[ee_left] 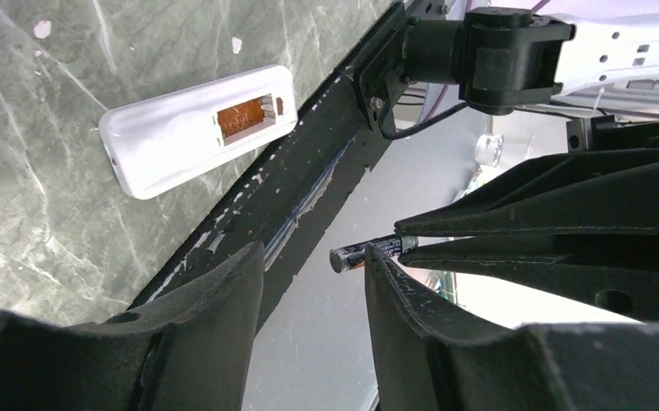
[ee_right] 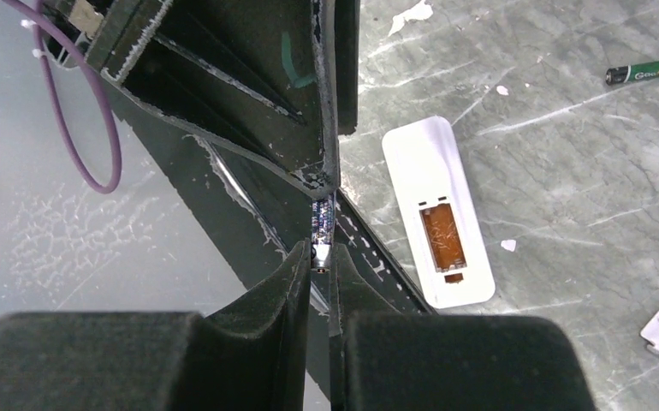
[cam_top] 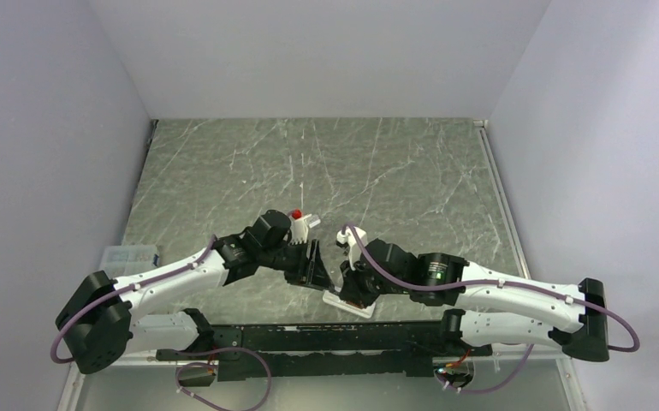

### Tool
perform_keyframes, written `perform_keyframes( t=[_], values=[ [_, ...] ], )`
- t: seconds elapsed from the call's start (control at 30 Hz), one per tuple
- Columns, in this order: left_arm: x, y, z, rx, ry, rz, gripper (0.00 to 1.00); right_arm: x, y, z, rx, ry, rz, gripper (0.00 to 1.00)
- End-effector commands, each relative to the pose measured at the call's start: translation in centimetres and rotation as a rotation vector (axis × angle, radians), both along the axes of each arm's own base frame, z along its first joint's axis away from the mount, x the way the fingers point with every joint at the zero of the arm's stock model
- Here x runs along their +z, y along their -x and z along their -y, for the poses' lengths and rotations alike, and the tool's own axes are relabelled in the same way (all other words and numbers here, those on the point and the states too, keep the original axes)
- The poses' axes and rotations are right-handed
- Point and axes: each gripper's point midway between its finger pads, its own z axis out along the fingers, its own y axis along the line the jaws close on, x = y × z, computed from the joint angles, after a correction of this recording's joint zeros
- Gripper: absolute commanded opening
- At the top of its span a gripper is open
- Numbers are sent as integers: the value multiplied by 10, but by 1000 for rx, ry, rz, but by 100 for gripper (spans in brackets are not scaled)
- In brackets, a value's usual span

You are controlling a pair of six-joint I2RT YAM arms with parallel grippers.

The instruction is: Load the batteries into the remote control

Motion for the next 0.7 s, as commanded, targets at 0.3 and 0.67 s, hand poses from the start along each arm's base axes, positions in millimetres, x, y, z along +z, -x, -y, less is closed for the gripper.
perform_keyframes(
  t=[0.3, 0.67],
  values=[
    [-1, -28, -24, 161, -53, 36, 54, -21, 2, 38, -38, 136, 6, 0],
    [-50, -29, -36, 209, -181, -33, 53, -35, -1, 54, -29, 268, 25, 0]
  ],
)
